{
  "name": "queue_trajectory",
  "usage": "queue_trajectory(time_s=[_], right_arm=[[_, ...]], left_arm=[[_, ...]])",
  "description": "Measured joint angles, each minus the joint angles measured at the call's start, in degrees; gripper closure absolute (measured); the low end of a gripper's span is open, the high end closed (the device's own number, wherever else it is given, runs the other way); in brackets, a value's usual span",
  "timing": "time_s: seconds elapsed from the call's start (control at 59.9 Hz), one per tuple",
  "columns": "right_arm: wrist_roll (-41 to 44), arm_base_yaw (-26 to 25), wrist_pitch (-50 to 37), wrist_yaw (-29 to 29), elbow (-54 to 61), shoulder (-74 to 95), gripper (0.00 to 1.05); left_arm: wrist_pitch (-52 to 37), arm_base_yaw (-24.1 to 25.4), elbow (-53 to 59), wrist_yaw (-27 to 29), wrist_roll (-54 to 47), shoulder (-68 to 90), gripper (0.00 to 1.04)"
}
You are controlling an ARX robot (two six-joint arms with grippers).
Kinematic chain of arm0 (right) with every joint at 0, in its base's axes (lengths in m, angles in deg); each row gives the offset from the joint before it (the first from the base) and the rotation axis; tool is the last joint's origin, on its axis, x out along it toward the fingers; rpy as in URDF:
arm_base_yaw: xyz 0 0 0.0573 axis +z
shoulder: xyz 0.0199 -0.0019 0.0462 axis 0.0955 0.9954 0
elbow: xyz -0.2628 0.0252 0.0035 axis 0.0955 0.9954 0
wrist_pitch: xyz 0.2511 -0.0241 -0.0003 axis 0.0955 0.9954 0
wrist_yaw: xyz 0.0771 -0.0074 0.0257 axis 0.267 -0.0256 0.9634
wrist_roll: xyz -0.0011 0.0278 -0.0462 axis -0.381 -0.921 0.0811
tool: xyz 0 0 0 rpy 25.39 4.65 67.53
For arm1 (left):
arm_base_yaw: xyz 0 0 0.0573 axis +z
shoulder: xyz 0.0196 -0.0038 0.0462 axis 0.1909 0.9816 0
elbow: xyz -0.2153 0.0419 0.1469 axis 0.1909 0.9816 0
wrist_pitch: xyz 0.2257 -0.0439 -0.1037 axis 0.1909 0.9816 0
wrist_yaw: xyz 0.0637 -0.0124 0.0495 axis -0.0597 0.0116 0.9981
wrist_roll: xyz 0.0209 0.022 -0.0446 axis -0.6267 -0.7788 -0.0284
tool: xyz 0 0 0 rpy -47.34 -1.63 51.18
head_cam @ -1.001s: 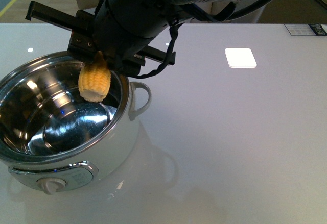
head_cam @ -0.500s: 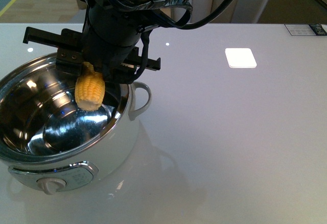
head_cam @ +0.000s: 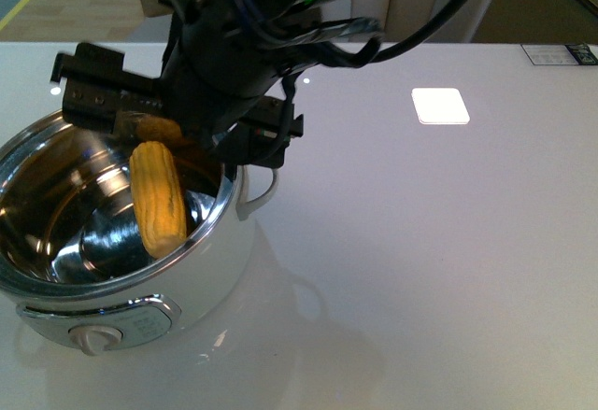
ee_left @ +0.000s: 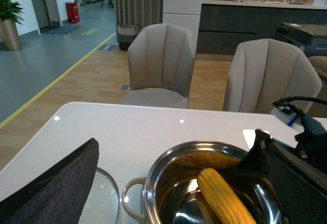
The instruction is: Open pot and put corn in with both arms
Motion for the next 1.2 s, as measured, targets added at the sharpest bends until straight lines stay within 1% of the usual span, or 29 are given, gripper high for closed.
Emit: queue_trajectory(time_s=[0.133, 0.184, 0.234, 0.367, 0.467, 0.617, 0.651, 0.734, 0.901, 0.918, 0.934, 0.951, 0.968, 0.984, 1.001, 1.018, 1.034, 1.068, 1.101, 1.184, 1.201], right_arm=[[-3.3, -3.9, -6.2, 1.4, 6.3, -8.1, 0.09], [-3.5, -6.0, -8.1, 1.1, 9.1, -12.2, 0.09], [-2.8, -8.2, -9.0, -0.4, 12.2, -16.5, 0.09], [1.3, -13.7, -10.5, -3.1, 21.3, -27.0, 0.09], [5.2, -17.9, -10.6, -3.9, 29.1, -35.4, 0.09], [12.1, -26.3, -9.7, -5.5, 41.4, -51.1, 0.09], [12.7, -27.4, -9.5, -5.9, 43.0, -53.4, 0.09], [14.0, -28.7, -9.5, -6.1, 44.1, -56.3, 0.09], [15.1, -28.7, -9.5, -5.8, 44.3, -56.0, 0.09], [15.7, -28.5, -10.6, -6.5, 44.7, -55.8, 0.1], [17.7, -28.2, -14.6, -9.6, 46.1, -55.7, 0.13], [18.7, -28.1, -17.1, -11.0, 46.9, -55.7, 0.14], [20.8, -28.0, -22.1, -13.5, 48.8, -55.7, 0.17], [21.3, -28.0, -24.7, -14.6, 49.8, -55.8, 0.19], [23.6, -28.0, -29.5, -16.4, 51.8, -56.0, 0.23], [24.7, -28.0, -31.6, -17.2, 52.7, -56.1, 0.24], [26.6, -28.2, -35.6, -18.1, 54.6, -56.4, 0.28], [29.8, -28.9, -41.7, -18.5, 57.9, -57.4, 0.35], [31.9, -29.7, -45.5, -18.4, 60.3, -58.8, 0.42], [34.2, -31.3, -48.1, -17.2, 64.3, -62.5, 0.57], [34.4, -31.4, -48.2, -17.0, 64.7, -62.9, 0.59]], left_arm=[[0.0, 0.0, 0.0, 0.0, 0.0, 0.0, 0.07], [0.0, 0.0, 0.0, 0.0, 0.0, 0.0, 0.07], [0.0, 0.0, 0.0, 0.0, 0.0, 0.0, 0.07], [0.0, 0.0, 0.0, 0.0, 0.0, 0.0, 0.07], [0.0, 0.0, 0.0, 0.0, 0.0, 0.0, 0.07], [0.0, 0.0, 0.0, 0.0, 0.0, 0.0, 0.07], [0.0, 0.0, 0.0, 0.0, 0.0, 0.0, 0.07], [0.0, 0.0, 0.0, 0.0, 0.0, 0.0, 0.07], [0.0, 0.0, 0.0, 0.0, 0.0, 0.0, 0.07], [0.0, 0.0, 0.0, 0.0, 0.0, 0.0, 0.07], [0.0, 0.0, 0.0, 0.0, 0.0, 0.0, 0.07], [0.0, 0.0, 0.0, 0.0, 0.0, 0.0, 0.07], [0.0, 0.0, 0.0, 0.0, 0.0, 0.0, 0.07], [0.0, 0.0, 0.0, 0.0, 0.0, 0.0, 0.07], [0.0, 0.0, 0.0, 0.0, 0.0, 0.0, 0.07], [0.0, 0.0, 0.0, 0.0, 0.0, 0.0, 0.07], [0.0, 0.0, 0.0, 0.0, 0.0, 0.0, 0.07], [0.0, 0.0, 0.0, 0.1, 0.0, 0.0, 0.07], [0.0, 0.0, 0.0, 0.0, 0.0, 0.0, 0.07], [0.0, 0.0, 0.0, 0.0, 0.0, 0.0, 0.07], [0.0, 0.0, 0.0, 0.0, 0.0, 0.0, 0.07]])
